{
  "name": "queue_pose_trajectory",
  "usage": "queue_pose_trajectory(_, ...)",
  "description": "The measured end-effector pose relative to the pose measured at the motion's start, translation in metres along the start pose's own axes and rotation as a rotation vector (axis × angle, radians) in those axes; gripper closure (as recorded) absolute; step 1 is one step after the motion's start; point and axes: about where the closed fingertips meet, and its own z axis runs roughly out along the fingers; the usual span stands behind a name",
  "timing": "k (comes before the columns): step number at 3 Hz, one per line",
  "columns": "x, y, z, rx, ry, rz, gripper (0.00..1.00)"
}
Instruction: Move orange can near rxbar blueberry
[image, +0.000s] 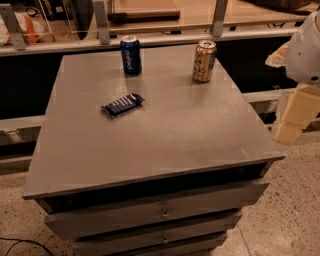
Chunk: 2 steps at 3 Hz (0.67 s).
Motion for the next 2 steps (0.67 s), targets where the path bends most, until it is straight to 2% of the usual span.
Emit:
queue_pose_trajectory(1, 0.0, 0.0, 0.0, 0.0, 0.0, 0.0, 0.0)
queue_pose_trajectory(2, 0.002, -0.0042, -0.0013, 0.035, -0.087, 0.135, 0.0)
